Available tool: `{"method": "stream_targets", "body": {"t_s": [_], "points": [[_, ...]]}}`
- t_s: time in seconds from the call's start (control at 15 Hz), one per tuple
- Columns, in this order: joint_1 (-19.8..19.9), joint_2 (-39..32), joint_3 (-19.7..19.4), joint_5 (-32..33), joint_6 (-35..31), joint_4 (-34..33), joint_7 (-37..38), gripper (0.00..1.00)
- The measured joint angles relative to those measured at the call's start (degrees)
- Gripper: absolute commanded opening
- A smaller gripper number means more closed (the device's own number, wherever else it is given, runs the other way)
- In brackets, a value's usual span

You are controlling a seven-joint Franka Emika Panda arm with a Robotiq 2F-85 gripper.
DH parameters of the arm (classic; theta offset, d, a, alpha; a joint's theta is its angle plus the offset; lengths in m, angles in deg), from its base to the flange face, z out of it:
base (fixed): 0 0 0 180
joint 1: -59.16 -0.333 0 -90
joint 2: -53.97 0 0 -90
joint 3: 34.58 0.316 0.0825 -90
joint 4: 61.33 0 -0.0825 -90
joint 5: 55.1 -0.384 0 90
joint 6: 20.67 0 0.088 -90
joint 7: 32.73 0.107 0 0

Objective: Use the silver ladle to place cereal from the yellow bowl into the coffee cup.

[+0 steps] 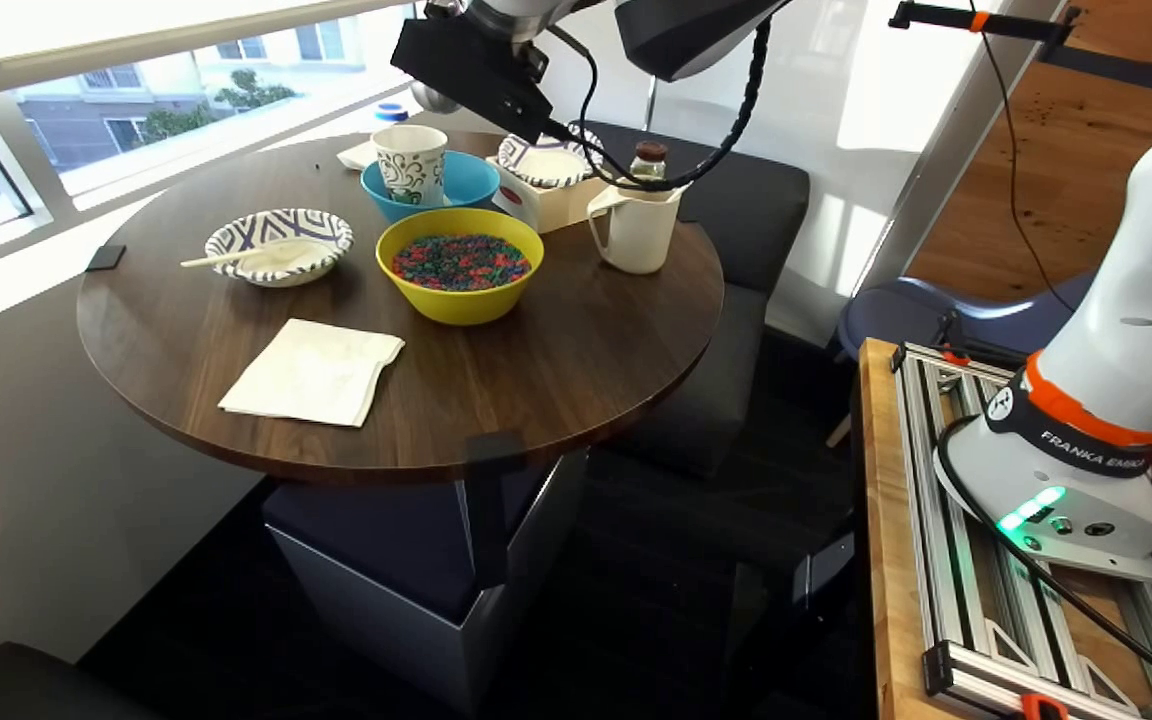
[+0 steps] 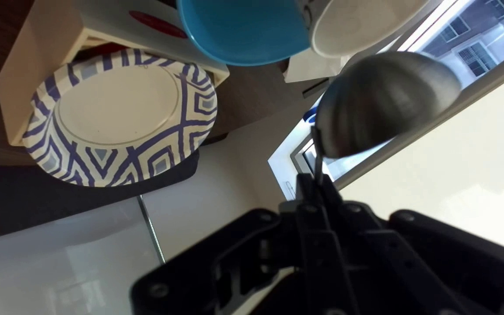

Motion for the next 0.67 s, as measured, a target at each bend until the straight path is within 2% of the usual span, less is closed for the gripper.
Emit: {"method": "stream_targets", "body": {"t_s": [0.33,0.67], "points": [[0.22,-1.48,-0.28,-7.14,-0.62,-3.11,-8.29,0.01],[0.99,-3.11,-1.31,-15.54,-3.94,-5.84,-16.38,0.01]]}}
